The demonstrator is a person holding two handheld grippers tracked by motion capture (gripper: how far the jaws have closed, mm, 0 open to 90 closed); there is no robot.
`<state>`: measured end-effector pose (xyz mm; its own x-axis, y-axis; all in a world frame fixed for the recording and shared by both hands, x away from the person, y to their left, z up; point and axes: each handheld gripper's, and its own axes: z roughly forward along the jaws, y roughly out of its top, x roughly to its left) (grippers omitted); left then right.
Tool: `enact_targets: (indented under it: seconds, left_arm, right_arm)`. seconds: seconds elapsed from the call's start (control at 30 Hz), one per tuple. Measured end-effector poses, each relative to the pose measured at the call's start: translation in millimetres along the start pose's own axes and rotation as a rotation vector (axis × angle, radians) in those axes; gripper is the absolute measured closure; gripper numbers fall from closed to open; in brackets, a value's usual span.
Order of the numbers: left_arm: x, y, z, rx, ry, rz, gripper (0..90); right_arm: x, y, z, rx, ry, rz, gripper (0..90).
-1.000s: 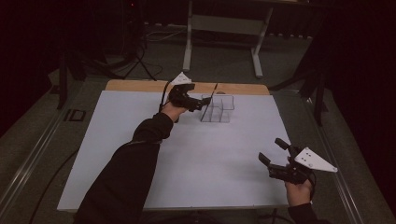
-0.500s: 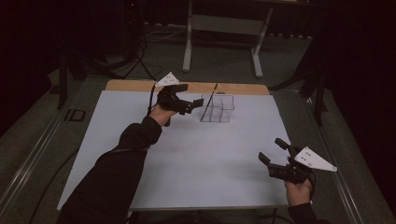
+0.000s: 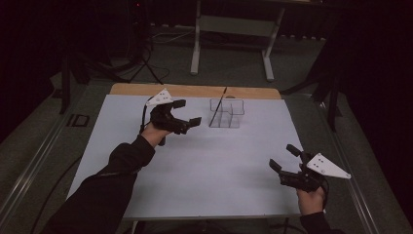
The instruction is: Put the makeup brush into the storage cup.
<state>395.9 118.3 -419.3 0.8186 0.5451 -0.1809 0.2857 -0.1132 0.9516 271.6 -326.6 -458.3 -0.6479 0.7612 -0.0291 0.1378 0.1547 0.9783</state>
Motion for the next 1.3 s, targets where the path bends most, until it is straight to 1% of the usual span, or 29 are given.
enact_targets:
  seconds: [0.07, 0.23, 0.3, 0.43, 0.5, 0.6, 0.67, 0.7, 0.77, 0.8, 0.93, 1.13, 1.17, 1.2, 1.23, 1.3]
  left_arm:
    - [-4.0, -4.6, -6.0, 0.000, -0.005, 0.009, 0.4]
    - [-14.1, -12.2, -21.3, 0.000, -0.014, 0.006, 0.4]
    - [-18.9, -15.6, -26.9, -0.004, -0.016, 0.014, 0.4]
    - [-30.8, -23.5, -35.7, 0.009, -0.022, 0.036, 0.4]
    - [-35.6, -28.0, -39.2, 0.020, -0.029, 0.034, 0.4]
    - [-41.4, -34.9, -45.7, 0.015, -0.033, 0.042, 0.4]
    - [-44.7, -39.0, -50.8, 0.007, -0.031, 0.041, 0.4]
    - [-46.4, -41.7, -53.7, 0.001, -0.025, 0.031, 0.4]
    - [-48.4, -45.7, -58.3, -0.006, -0.029, 0.021, 0.4]
    - [-49.5, -48.2, -60.8, -0.013, -0.025, 0.019, 0.4]
    - [-55.5, -57.3, -68.3, -0.004, -0.011, 0.036, 0.4]
    - [-62.9, -72.6, -77.7, -0.004, 0.018, 0.030, 0.4]
    - [-64.2, -75.9, -78.5, 0.001, 0.017, 0.023, 0.4]
    - [-65.4, -79.3, -79.5, 0.011, 0.023, 0.026, 0.4]
    - [-66.9, -83.2, -80.2, 0.012, 0.033, 0.026, 0.4]
    - [-68.7, -91.7, -81.4, 0.011, 0.039, 0.022, 0.4]
  right_arm:
    - [0.1, 0.2, -0.2, 0.000, 0.000, -0.001, 15.1]
    - [0.2, 0.3, -0.1, 0.003, -0.002, 0.000, 14.8]
    - [0.4, 0.4, -0.1, 0.002, -0.001, -0.002, 14.8]
    - [0.5, 0.7, -0.2, 0.002, -0.003, -0.004, 14.8]
    - [0.7, 0.9, -0.4, 0.001, -0.003, -0.005, 14.8]
    - [1.1, 1.2, -0.8, 0.001, -0.004, -0.005, 14.8]
    - [1.2, 1.3, -0.9, 0.001, -0.003, -0.005, 14.8]
    - [1.3, 1.2, -0.9, 0.002, -0.003, -0.006, 14.8]
    - [1.4, 1.3, -0.9, 0.002, -0.002, -0.006, 14.8]
    - [1.4, 1.3, -0.8, 0.003, -0.003, -0.008, 14.8]
    - [2.0, 1.3, -0.5, 0.004, -0.004, -0.011, 14.8]
    - [2.5, 1.3, -0.3, 0.005, -0.003, -0.009, 14.8]
    - [2.5, 1.3, -0.3, 0.004, -0.002, -0.009, 14.8]
    - [2.4, 1.3, -0.3, 0.005, -0.002, -0.009, 14.8]
    - [2.4, 1.2, -0.3, 0.005, -0.001, -0.009, 14.8]
    - [2.3, 1.2, -0.4, 0.005, -0.001, -0.008, 14.8]
